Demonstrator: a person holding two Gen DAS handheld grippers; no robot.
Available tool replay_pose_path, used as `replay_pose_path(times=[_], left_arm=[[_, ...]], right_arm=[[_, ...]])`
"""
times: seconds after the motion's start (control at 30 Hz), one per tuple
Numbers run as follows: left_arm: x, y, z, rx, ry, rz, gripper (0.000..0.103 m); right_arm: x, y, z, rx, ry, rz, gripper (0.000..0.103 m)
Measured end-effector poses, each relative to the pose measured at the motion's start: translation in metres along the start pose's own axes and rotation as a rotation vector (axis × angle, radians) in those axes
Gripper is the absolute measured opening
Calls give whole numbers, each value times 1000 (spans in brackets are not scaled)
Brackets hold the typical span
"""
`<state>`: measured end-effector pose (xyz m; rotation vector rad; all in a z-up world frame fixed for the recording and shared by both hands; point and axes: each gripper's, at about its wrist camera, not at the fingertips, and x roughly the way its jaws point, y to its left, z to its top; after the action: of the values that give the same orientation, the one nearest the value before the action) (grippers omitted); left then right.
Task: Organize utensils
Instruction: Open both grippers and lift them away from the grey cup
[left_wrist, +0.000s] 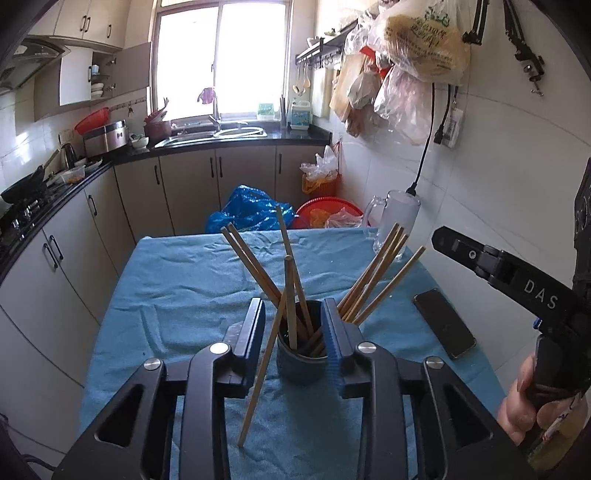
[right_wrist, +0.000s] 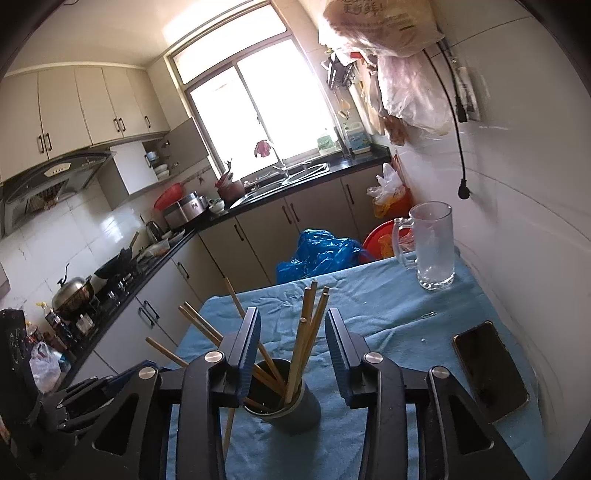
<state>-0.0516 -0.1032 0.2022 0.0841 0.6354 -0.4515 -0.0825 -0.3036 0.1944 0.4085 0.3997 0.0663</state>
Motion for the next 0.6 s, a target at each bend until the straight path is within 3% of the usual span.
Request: replay_pose_path(times=[0.13,0.6], left_arm=[[-18,0,-3,3,-19,0,40],[-68,31,-38,-81,-30,49,45]], right_arm=[[-16,1,-1,3,-11,-4,44],[-72,-7,-36,30,0,-31,53]])
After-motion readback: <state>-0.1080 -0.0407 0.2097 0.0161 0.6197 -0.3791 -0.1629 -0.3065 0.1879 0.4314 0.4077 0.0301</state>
